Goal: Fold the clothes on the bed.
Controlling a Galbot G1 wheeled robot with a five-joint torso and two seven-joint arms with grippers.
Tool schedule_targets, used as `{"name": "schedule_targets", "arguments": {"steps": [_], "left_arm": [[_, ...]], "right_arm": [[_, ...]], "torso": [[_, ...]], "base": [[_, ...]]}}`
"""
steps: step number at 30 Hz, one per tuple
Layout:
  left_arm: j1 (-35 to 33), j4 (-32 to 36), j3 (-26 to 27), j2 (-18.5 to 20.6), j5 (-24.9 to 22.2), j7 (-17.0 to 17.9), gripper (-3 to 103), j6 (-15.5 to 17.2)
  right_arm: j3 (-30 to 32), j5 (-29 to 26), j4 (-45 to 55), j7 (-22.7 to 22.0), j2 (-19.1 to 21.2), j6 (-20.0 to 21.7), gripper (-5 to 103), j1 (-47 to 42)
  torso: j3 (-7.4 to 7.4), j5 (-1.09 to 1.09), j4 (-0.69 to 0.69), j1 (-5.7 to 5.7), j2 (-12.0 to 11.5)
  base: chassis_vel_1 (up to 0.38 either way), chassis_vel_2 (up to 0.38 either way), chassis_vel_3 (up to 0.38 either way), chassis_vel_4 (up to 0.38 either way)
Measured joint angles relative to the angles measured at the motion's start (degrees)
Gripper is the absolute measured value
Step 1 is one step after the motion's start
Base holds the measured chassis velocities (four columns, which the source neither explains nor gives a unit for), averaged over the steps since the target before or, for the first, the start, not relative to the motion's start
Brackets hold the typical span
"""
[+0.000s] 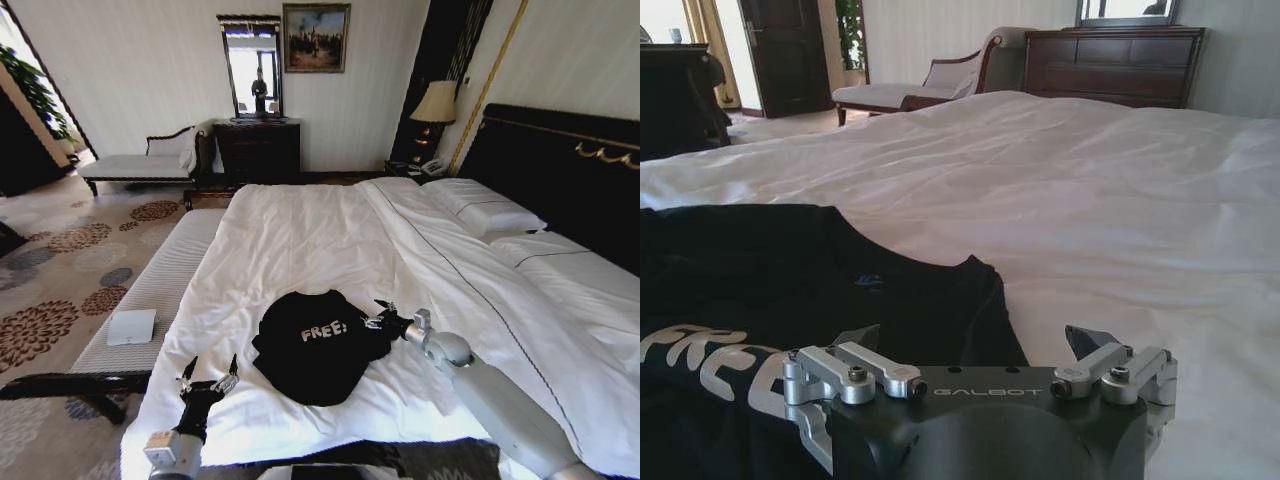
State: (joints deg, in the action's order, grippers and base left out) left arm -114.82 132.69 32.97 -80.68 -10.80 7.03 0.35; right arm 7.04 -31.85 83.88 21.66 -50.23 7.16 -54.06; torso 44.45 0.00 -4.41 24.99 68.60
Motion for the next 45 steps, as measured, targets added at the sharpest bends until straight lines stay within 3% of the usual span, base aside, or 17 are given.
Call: {"name": "schedule_targets", "arguments": {"steps": [31, 35, 39, 41, 45], "left_arm": [[0.38, 0.7, 2.9, -0.78, -1.6, -0.08, 100, -0.11], [0.53, 0.7, 2.88, -0.89, -1.68, -0.08, 100, -0.11], [0.61, 0.67, 3.18, -0.92, -1.92, -0.1, 100, -0.14], [0.65, 0.66, 3.24, -0.92, -1.95, -0.11, 100, -0.15], [1.15, 0.82, 3.98, -0.92, -2.89, -0.1, 100, 0.08]], "right_arm": [[-8.88, 4.63, -10.84, -1.61, -2.98, -0.51, 101, 10.19], [-9.06, 4.94, -12.01, -1.66, -3.23, -0.58, 91, 10.36], [-9.71, 5.44, -12.79, -1.67, -2.8, -0.92, 70, 11.09], [-9.76, 5.47, -12.94, -1.67, -2.76, -1.0, 70, 11.17], [-10.15, 5.54, -13.18, -1.41, -2.36, -1.3, 53, 11.38]], "torso": [[0.0, 0.0, -0.01, 0.0, 0.01], [0.0, 0.0, -0.01, 0.0, 0.01], [0.0, 0.0, -0.01, 0.0, 0.01], [0.0, 0.0, -0.01, 0.0, 0.01], [0.0, 0.0, -0.01, -0.01, 0.01]], "base": [[0.0, 0.0, 0.0, 0.0], [0.0, 0.0, 0.0, 0.0], [0.0, 0.0, 0.0, 0.0], [0.0, 0.0, 0.0, 0.0], [0.0, 0.0, 0.0, 0.0]]}}
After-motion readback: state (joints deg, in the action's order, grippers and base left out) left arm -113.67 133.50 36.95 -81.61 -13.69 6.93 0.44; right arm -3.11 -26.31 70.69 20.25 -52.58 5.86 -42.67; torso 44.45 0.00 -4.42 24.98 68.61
